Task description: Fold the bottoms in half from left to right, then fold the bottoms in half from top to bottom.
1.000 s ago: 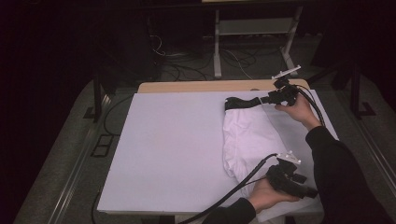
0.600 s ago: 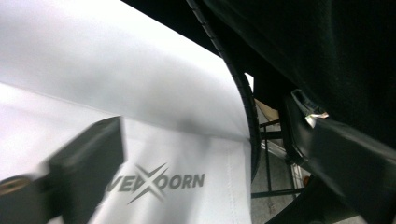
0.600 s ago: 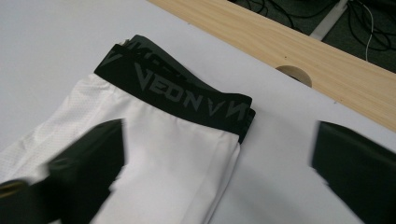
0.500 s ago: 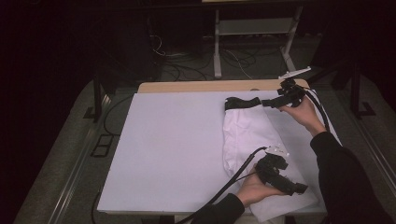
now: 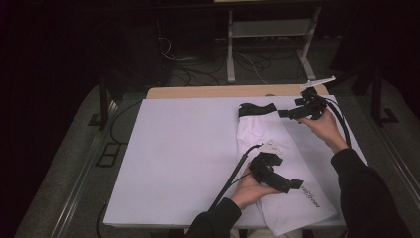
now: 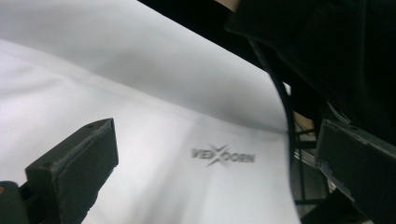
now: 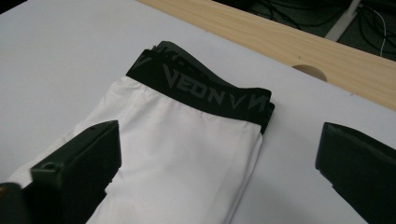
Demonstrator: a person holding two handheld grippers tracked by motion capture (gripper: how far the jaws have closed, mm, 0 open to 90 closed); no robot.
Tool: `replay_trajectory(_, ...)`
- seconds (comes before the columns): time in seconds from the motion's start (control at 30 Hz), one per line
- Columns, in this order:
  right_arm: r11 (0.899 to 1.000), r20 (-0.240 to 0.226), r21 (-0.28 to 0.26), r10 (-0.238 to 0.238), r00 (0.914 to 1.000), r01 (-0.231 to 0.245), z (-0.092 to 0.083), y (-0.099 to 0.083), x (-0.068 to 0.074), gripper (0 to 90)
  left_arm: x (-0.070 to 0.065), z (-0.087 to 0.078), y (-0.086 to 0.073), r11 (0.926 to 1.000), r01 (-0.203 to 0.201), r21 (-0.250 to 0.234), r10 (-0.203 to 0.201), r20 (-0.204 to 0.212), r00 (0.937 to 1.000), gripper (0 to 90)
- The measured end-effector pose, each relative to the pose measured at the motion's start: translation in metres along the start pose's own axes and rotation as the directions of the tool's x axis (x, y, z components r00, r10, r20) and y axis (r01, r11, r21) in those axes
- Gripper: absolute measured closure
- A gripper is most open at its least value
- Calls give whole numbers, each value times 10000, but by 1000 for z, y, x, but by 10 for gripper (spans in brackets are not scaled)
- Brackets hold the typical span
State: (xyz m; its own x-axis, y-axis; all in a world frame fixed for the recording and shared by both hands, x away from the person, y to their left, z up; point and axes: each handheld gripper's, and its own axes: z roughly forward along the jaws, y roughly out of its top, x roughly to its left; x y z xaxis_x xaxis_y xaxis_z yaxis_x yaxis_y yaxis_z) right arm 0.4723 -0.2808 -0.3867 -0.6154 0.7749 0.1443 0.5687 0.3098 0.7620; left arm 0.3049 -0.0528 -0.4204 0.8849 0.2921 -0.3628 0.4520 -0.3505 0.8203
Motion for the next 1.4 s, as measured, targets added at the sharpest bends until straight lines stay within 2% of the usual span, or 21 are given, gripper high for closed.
replay_trajectory(0.1,9997,-93,-148,167,9998,-168,0,-4,0,0,8,-10,0,9999,29,-108,-32,-282,9996,0)
replay_trajectory(0.2,9996,-139,-187,227,9996,-230,1,-6,0,0,17,-17,0,9999,51,-90,-55,-407,9992,0)
replay_trajectory(0.33,9996,-206,-167,204,9996,-208,4,-10,3,0,26,-26,1,9999,-25,-123,15,-768,9970,0)
replay_trajectory(0.43,9997,-246,-151,211,9995,-215,7,-11,4,0,35,-32,4,9998,46,-201,-64,-920,9957,0)
replay_trajectory(0.5,9996,-246,-213,198,9995,-204,8,-12,5,0,40,-37,7,9995,-11,-329,-24,-1070,9943,0)
replay_trajectory(0.73,9991,-303,-232,353,9989,-360,9,-14,2,0,62,-52,16,9993,-167,-334,115,-1489,9888,0)
replay_trajectory(0.97,9988,-254,-305,374,9990,-382,7,-18,0,0,79,-65,21,9986,-107,-513,14,-1788,9839,0)
replay_trajectory(1.17,9987,-275,-366,344,9990,-354,5,-20,1,0,90,-74,26,9988,-113,-480,17,-1962,9806,0)
replay_trajectory(1.4,9986,-384,-277,439,9983,-450,5,-22,2,0,104,-81,31,9990,68,-433,-161,-2176,9759,0)
